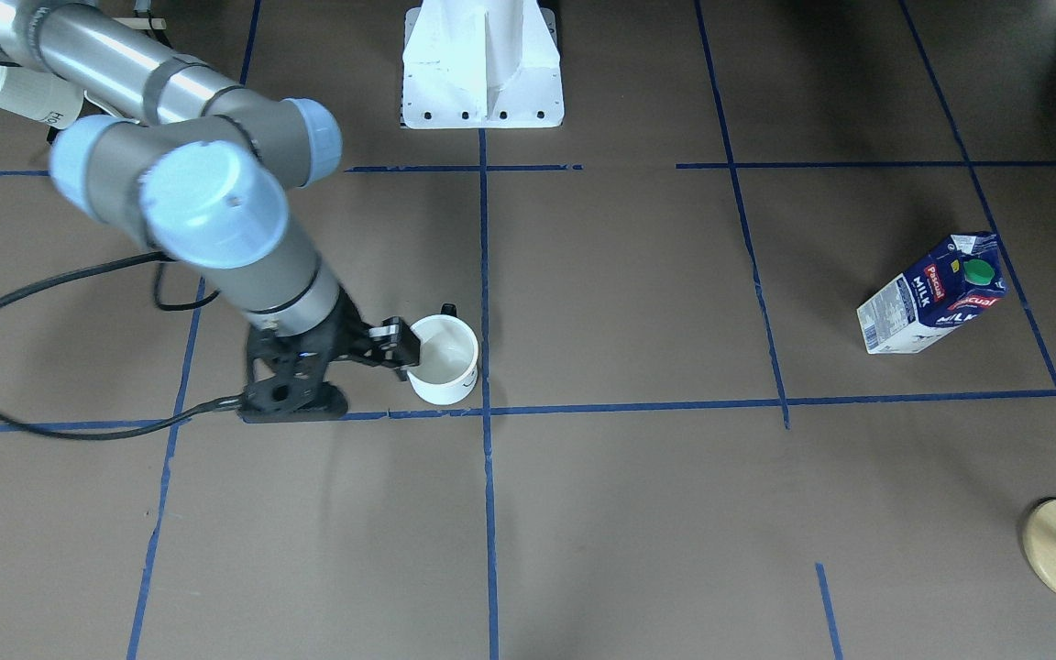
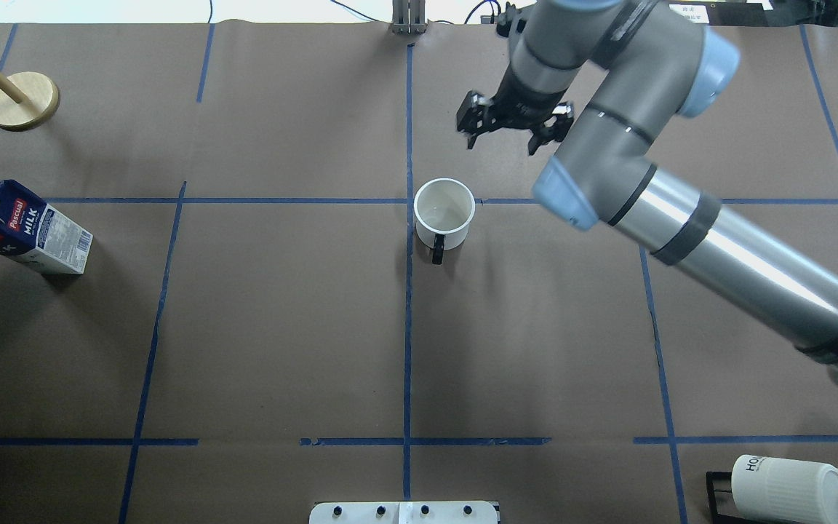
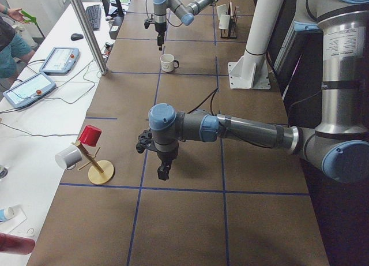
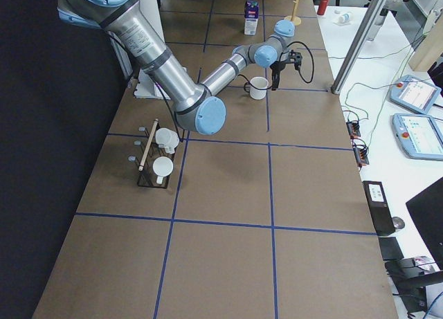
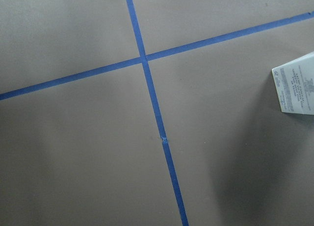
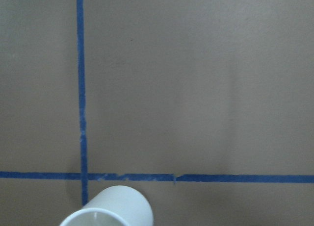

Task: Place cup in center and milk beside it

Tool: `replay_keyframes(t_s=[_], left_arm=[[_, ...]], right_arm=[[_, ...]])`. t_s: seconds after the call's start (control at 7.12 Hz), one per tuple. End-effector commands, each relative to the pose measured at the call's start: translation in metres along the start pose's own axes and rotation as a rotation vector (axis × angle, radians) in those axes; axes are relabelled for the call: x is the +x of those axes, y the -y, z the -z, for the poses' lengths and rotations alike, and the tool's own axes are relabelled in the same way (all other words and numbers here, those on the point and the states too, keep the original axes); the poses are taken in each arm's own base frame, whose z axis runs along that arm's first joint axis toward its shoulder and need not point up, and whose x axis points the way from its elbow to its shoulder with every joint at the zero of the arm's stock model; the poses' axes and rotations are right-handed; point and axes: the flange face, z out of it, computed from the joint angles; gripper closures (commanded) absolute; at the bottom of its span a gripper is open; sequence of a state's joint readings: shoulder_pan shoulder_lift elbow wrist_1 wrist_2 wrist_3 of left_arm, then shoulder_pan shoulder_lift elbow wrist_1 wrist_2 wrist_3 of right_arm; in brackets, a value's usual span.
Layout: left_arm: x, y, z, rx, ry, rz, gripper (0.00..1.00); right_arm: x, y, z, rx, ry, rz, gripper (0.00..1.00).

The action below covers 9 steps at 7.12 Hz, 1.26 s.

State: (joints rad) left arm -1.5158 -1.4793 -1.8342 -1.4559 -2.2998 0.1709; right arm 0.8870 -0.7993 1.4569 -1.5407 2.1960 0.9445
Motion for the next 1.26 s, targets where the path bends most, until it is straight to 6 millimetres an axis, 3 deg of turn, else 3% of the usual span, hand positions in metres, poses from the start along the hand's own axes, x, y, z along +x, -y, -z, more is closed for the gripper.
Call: replay_keyframes(t_s=[0.0, 0.28, 0.42, 0.56, 0.7, 0.84, 0.98, 1.12], left_arm=[[0.006, 0.007, 0.007, 0.019, -0.004, -0.013, 0.0], [0.021, 0.038, 0.029, 0.066, 0.001, -0.053, 0.0], [0.029, 0.047, 0.037, 0.082, -0.004, -0.07, 0.0], [0.03, 0.048, 0.036, 0.09, -0.037, -0.078, 0.0], [0.031, 0.051, 0.036, 0.108, -0.037, -0.098, 0.0], [0.04, 0.055, 0.044, 0.135, -0.037, -0.11, 0.0], [0.044, 0.059, 0.046, 0.15, -0.04, -0.111, 0.0], [0.061, 0.078, 0.053, 0.16, -0.041, -0.143, 0.0]], right_arm=[[0.118, 0.016, 0.05, -0.012, -0.077, 0.116, 0.0], [0.245, 0.038, 0.088, -0.031, -0.159, 0.217, 0.0], [0.305, 0.033, 0.099, -0.034, -0.179, 0.227, 0.0], [0.368, 0.012, 0.097, -0.067, -0.167, 0.272, 0.0], [0.431, -0.022, 0.095, -0.091, -0.138, 0.246, 0.0], [0.477, -0.051, 0.1, -0.083, -0.141, 0.242, 0.0], [0.516, -0.104, 0.091, -0.089, -0.149, 0.228, 0.0], [0.555, -0.14, 0.098, -0.023, -0.141, 0.221, 0.0]])
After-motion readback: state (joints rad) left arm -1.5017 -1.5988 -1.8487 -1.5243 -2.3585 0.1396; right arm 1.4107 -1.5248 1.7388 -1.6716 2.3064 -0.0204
